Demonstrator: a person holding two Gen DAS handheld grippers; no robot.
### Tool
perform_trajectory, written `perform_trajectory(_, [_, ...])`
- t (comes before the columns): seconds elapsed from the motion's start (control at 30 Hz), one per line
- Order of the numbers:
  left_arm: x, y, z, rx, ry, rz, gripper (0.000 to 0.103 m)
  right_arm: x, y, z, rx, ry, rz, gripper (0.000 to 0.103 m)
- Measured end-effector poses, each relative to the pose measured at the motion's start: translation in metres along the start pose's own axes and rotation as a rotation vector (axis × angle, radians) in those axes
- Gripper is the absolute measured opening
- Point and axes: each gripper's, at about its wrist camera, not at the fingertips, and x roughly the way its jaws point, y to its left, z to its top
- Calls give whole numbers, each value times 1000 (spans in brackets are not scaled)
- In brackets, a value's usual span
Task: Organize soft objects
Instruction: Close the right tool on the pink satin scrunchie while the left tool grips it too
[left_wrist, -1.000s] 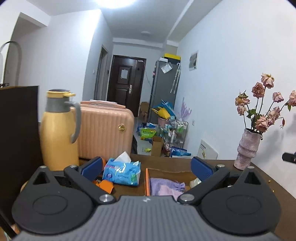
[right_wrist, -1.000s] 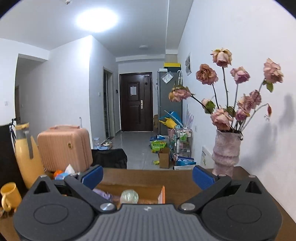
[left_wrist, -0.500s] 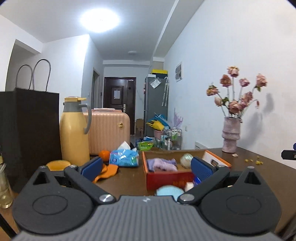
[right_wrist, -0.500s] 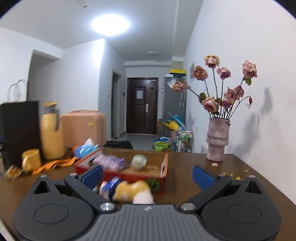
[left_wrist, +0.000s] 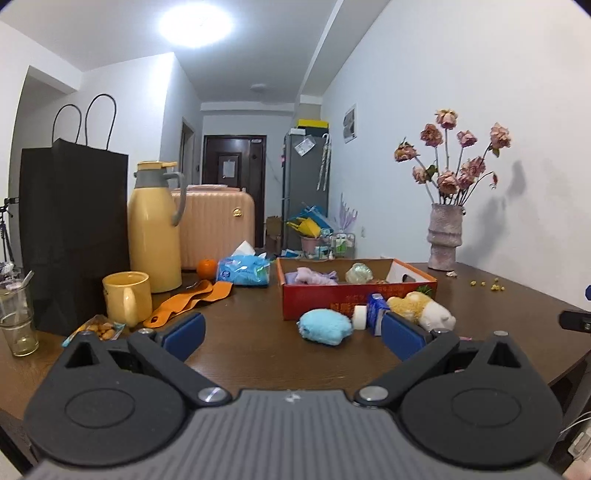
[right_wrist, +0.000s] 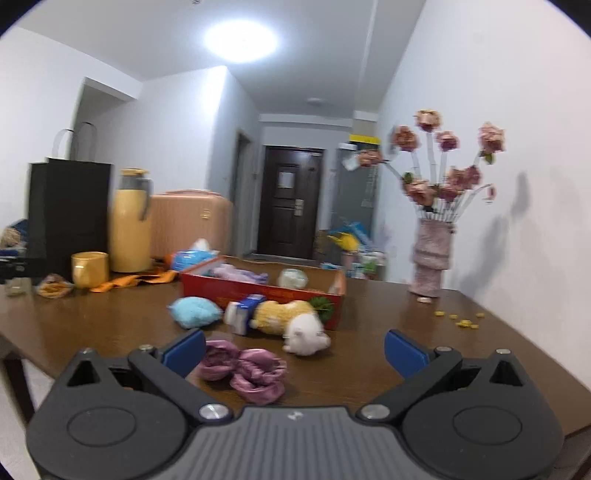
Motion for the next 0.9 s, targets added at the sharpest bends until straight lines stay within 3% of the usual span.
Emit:
perform_trajectory(0.3, [9,-5,2,-18,30,-34,103,2,-13,-1,72,4,-27,103])
perform_trajectory(0.43, [27,-18,0,-28,61,-92,103,16,-12,-7,126,27,-4,101])
perform_trajectory(0.53, [55,-32,-8,-54,115,-205,103,37,-8,-14,131,67,33,98])
perform_trajectory(0.67, [104,-63,-21,-46,202,-290,101,77,-5,-24,137,136,51,83])
perform_trajectory(0.8, [143,-89,-25,-17,252,-358,81,112,-13,-24,218,177,65,76])
perform_trajectory(0.9, [166,-99,-32,-32,295,-375,74,136,-20,-27,263,209,77,60])
